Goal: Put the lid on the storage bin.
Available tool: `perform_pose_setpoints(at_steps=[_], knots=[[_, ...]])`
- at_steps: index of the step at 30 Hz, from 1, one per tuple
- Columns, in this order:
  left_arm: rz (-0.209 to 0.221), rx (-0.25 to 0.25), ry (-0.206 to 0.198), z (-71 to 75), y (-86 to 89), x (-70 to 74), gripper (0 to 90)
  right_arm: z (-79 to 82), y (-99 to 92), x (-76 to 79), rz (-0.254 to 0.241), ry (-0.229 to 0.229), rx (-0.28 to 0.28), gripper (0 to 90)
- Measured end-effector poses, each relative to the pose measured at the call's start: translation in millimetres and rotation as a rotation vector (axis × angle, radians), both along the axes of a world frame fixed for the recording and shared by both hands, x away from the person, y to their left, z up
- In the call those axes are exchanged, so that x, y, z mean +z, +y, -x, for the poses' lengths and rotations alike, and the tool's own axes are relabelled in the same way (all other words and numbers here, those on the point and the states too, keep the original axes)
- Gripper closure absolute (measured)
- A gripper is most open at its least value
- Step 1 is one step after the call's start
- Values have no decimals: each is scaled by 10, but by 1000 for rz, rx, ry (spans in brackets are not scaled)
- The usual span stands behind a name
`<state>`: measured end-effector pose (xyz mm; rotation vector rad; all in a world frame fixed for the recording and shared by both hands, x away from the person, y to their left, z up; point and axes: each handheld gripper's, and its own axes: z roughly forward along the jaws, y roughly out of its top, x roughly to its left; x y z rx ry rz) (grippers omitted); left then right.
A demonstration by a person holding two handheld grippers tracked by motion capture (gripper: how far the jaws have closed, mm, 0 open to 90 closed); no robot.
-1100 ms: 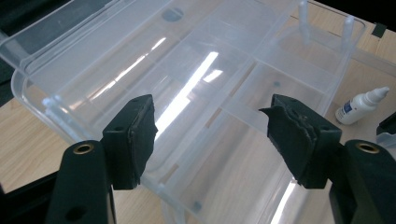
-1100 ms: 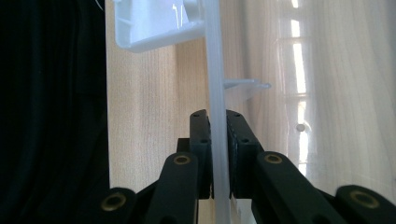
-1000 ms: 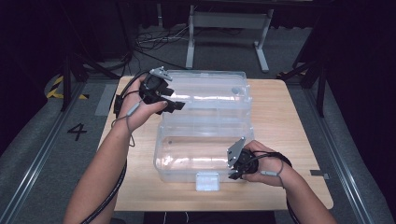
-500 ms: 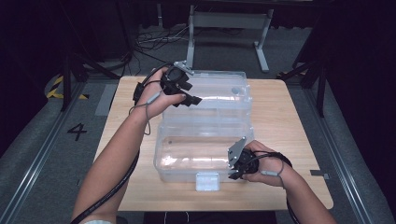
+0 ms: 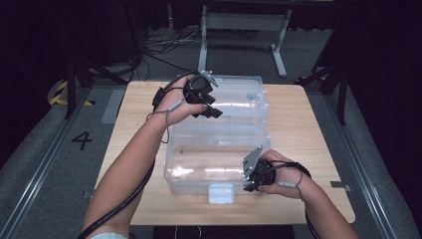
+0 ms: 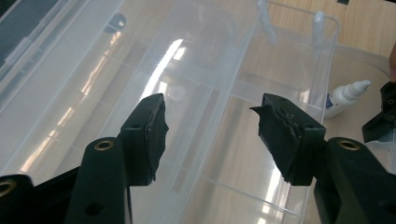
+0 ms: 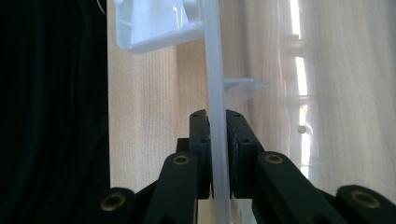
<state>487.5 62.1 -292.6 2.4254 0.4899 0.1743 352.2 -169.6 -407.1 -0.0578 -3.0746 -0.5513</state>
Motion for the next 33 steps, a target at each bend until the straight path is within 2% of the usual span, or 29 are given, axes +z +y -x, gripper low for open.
perform_pose_setpoints(at_steps=[7,8,9,11,14,16,19,21,27,33], knots=[[-52,-36,22,-26,-60,-62,506,-15,-4,-11,-12,3,13,824],[-68,-45,31,-24,-71,-70,538,-17,-5,-15,-14,9,11,823],[-71,-50,23,-21,-77,-71,575,-19,-6,-17,-15,10,11,822],[-74,-63,38,-10,-85,-58,635,-19,-5,-18,-14,11,10,823],[-92,-57,18,5,-96,-52,692,-15,-2,-19,-12,10,8,823],[-93,-52,19,-3,-87,-51,741,-16,-3,-21,-14,10,9,822],[-83,-51,34,-7,-81,-55,749,-21,-4,-23,-15,11,10,822],[-94,-49,40,-7,-82,-48,766,-22,-2,-25,-14,12,13,822],[-117,-44,38,2,-110,-25,819,-28,0,-31,-15,16,17,821],[-128,-41,31,35,-111,-8,833,-23,-1,-34,-18,12,13,821]])
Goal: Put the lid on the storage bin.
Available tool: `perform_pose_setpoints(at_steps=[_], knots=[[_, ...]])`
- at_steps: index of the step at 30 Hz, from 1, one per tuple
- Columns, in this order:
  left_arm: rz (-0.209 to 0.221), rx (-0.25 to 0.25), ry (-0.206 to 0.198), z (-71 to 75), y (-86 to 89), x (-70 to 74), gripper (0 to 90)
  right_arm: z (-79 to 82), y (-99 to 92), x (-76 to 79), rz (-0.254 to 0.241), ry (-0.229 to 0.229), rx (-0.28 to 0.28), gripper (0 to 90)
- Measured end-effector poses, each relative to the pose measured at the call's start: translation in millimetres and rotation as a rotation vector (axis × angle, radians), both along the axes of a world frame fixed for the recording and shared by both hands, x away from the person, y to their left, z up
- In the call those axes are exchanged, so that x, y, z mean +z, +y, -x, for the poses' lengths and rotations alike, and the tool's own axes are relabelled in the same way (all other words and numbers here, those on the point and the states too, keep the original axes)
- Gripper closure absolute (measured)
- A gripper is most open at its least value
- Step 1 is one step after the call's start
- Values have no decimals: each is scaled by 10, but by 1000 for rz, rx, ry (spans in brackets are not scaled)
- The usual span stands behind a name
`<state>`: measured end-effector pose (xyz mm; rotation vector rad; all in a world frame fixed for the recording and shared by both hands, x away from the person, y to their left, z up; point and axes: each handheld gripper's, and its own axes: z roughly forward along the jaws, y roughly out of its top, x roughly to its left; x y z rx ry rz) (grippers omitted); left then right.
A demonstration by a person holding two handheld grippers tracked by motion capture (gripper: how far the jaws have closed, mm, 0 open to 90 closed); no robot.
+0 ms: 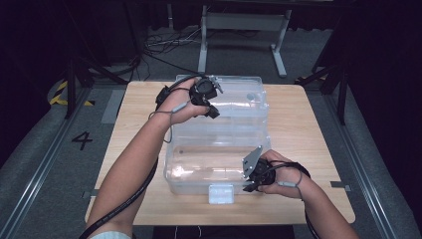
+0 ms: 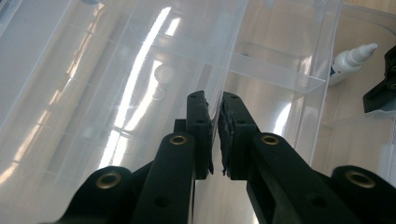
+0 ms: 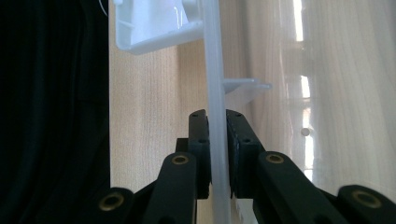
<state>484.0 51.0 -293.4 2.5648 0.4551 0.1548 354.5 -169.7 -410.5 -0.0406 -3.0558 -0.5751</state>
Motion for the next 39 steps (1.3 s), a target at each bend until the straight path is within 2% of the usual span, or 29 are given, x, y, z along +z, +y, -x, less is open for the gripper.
perform_pose_setpoints(at_steps=[5,9,25,39], knots=[[0,-5,8,29,2,20,835,3,-1,-1,-1,-3,-1,822],[-6,-19,2,68,-3,41,838,5,-4,0,-1,-2,-3,821],[-15,-80,16,247,-5,110,852,11,-14,2,0,-5,-10,822],[-52,-125,14,398,-32,143,861,14,-22,-2,-8,-12,-7,823]])
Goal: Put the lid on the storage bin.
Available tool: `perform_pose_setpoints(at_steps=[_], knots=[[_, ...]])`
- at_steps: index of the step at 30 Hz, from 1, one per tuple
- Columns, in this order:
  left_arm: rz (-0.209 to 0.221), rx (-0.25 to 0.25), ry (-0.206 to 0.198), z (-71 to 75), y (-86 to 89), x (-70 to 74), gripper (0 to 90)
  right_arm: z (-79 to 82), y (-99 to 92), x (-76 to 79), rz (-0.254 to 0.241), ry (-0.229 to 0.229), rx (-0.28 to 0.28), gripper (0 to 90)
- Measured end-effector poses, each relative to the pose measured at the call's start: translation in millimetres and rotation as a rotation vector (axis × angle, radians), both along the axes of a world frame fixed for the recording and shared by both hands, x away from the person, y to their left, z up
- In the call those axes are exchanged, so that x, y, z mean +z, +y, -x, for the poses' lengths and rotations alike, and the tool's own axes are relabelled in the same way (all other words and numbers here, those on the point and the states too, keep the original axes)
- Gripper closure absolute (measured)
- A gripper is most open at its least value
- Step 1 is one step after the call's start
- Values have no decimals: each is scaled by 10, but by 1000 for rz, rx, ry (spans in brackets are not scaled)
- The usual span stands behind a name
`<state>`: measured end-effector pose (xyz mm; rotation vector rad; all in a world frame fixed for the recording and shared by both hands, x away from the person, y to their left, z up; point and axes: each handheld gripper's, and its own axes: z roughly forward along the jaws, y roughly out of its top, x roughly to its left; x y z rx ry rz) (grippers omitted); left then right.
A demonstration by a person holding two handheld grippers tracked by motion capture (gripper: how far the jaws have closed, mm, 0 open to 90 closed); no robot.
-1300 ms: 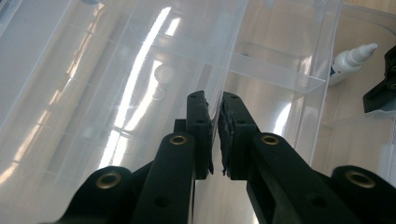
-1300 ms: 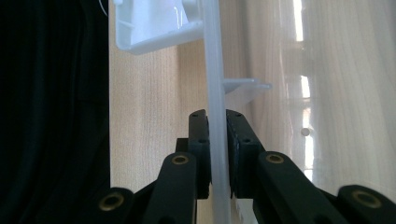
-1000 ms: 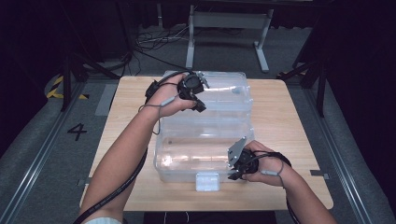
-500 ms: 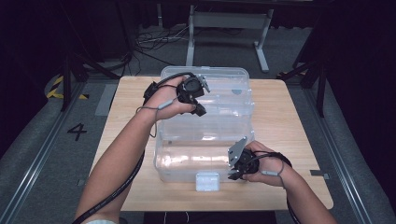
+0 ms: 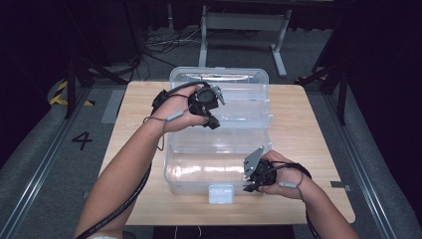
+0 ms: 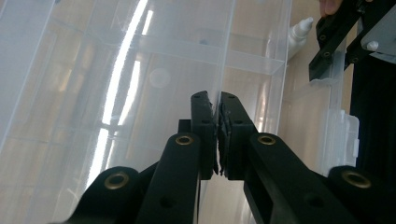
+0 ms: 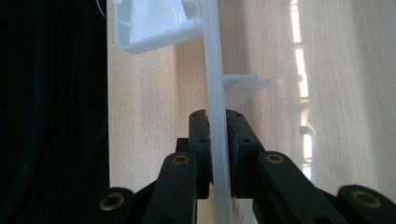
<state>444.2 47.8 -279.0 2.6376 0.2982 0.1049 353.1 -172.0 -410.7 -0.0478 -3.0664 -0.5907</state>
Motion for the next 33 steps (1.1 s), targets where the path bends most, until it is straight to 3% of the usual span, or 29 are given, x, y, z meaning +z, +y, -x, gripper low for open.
perform_pose_setpoints(at_steps=[19,33], knots=[[-8,-35,-4,198,-16,-20,862,21,-14,1,-7,-14,-8,823],[-42,-83,1,355,-61,-53,862,35,-20,5,-10,-29,-7,828]])
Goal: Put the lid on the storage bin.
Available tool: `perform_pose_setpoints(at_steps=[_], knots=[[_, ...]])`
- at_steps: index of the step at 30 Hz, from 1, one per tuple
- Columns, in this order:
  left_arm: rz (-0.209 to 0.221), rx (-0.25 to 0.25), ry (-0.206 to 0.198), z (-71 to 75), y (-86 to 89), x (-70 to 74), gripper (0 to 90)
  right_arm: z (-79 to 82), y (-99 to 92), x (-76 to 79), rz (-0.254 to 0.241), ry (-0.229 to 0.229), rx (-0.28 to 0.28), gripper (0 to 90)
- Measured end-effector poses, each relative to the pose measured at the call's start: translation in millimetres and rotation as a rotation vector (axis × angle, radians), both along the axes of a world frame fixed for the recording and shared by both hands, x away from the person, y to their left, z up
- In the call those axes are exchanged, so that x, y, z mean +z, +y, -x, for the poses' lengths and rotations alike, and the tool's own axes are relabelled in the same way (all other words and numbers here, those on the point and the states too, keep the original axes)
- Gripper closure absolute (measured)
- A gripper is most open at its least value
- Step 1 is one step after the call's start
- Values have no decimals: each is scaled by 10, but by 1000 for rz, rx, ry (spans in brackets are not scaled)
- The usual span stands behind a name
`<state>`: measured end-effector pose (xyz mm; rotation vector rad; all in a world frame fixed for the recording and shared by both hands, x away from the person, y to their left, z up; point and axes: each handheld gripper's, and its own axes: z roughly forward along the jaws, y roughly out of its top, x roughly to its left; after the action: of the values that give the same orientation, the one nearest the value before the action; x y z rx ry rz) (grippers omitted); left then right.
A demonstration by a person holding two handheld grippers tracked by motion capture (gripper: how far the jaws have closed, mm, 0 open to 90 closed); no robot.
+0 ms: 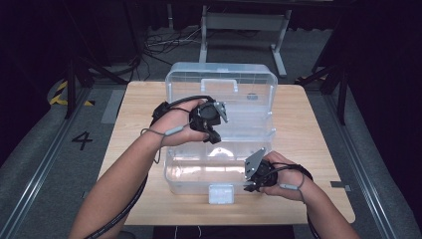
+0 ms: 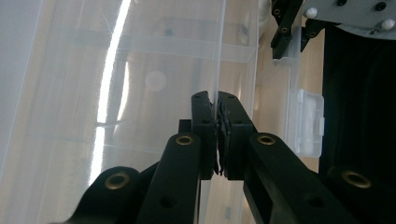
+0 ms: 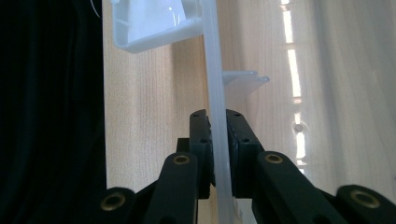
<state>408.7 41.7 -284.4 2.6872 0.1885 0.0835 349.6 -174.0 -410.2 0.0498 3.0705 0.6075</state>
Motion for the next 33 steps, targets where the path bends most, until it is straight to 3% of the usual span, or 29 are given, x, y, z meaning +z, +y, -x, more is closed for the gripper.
perform_pose_setpoints(at_steps=[3,9,33], knots=[[-9,-11,2,23,-7,-7,862,11,1,3,2,-5,-10,829],[19,17,33,29,18,-31,865,9,-2,0,-4,-10,-4,829],[7,3,50,63,7,-57,867,49,-1,35,8,-31,-21,819]])
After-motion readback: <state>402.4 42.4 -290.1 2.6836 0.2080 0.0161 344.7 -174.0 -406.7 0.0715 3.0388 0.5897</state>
